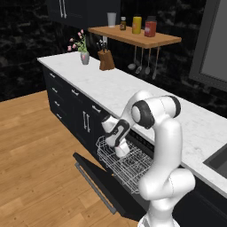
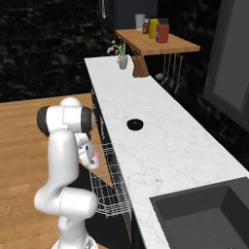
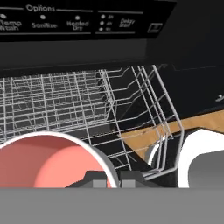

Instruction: Pick up the cup and bowl from the counter, place them in the dishwasher, and close the dishwasher door.

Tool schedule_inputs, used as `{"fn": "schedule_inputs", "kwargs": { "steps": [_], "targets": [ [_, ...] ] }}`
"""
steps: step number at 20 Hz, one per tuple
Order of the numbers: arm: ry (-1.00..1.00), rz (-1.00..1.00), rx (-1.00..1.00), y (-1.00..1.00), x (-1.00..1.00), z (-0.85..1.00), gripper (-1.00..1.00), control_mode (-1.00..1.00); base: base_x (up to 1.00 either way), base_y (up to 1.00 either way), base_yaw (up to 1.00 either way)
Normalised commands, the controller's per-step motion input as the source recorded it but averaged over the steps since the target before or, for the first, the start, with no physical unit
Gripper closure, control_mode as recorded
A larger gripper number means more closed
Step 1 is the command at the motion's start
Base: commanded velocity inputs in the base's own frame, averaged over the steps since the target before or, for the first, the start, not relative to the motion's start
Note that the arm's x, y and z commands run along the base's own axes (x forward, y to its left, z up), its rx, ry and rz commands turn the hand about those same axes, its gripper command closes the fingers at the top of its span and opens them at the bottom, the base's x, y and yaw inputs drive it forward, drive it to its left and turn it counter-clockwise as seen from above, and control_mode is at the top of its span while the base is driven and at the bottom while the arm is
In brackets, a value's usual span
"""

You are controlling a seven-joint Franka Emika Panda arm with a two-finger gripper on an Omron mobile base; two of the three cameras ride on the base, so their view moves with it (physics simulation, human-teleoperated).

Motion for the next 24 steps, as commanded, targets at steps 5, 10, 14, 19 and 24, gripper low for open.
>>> {"fn": "schedule_inputs", "kwargs": {
  "steps": [5,10,14,19,24],
  "targets": [
    [0.00,0.00,0.00,-0.17,0.11,-0.39,1.00,-1.00,0.00,0.00,0.00],
    [0.00,0.00,0.00,-0.08,0.26,-0.31,1.00,-1.00,0.00,0.00,0.00],
    [0.00,0.00,0.00,0.00,0.35,-0.37,1.00,-1.00,0.00,0.00,0.00],
    [0.00,0.00,0.00,0.00,0.36,-0.40,1.00,-1.00,0.00,0.00,0.00],
    [0.00,0.00,0.00,0.00,0.32,-0.44,1.00,-1.00,0.00,0.00,0.00]
  ]
}}
